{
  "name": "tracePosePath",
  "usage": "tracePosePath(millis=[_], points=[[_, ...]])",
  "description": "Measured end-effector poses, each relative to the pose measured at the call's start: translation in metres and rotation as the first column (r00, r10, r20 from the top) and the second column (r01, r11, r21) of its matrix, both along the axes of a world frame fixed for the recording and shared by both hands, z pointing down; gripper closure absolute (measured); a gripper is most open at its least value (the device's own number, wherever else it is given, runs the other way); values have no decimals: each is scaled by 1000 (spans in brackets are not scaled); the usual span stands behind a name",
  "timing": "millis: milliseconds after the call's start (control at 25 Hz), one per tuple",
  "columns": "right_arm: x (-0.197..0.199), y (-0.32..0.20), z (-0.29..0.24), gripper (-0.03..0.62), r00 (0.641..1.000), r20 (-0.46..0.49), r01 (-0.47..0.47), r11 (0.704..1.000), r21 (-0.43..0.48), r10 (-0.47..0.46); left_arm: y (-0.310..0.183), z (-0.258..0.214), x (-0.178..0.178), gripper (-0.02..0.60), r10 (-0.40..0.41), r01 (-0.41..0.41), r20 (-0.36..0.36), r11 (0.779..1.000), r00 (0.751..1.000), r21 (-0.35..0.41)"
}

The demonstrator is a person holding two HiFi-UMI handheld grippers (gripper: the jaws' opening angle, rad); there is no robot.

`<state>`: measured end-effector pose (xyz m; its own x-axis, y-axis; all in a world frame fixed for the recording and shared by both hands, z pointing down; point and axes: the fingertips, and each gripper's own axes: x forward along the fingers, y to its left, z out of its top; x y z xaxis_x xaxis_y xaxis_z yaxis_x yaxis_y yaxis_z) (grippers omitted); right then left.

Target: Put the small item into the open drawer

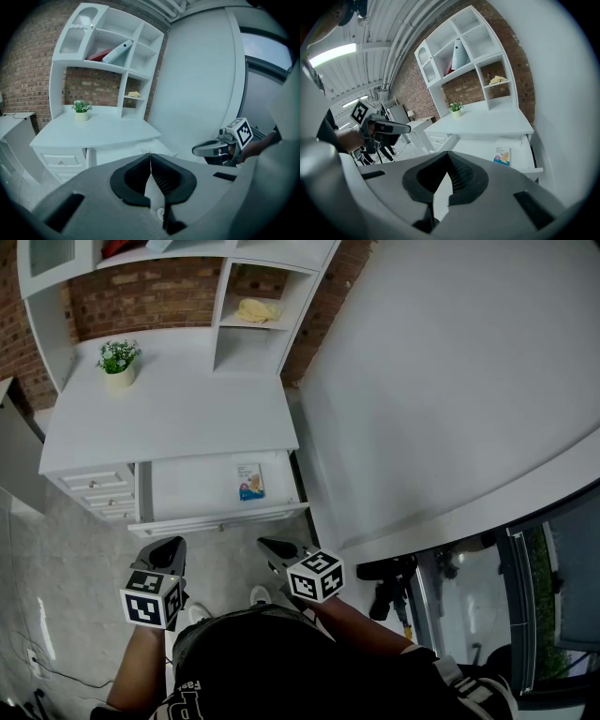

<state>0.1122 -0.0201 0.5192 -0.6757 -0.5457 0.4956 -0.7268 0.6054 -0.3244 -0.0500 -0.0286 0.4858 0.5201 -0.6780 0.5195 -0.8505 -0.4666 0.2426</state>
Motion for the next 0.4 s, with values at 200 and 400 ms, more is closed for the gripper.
tracePosePath(millis=[200,400], points=[[-2,0,-1,591,1000,2,-2,1000,0,2,0,0,-1,563,3,-3,-4,1000,1000,-3],[-3,0,-2,591,1000,4,-4,1000,6,4,0,1,-3,563,-1,1,-9,1000,1000,-5]])
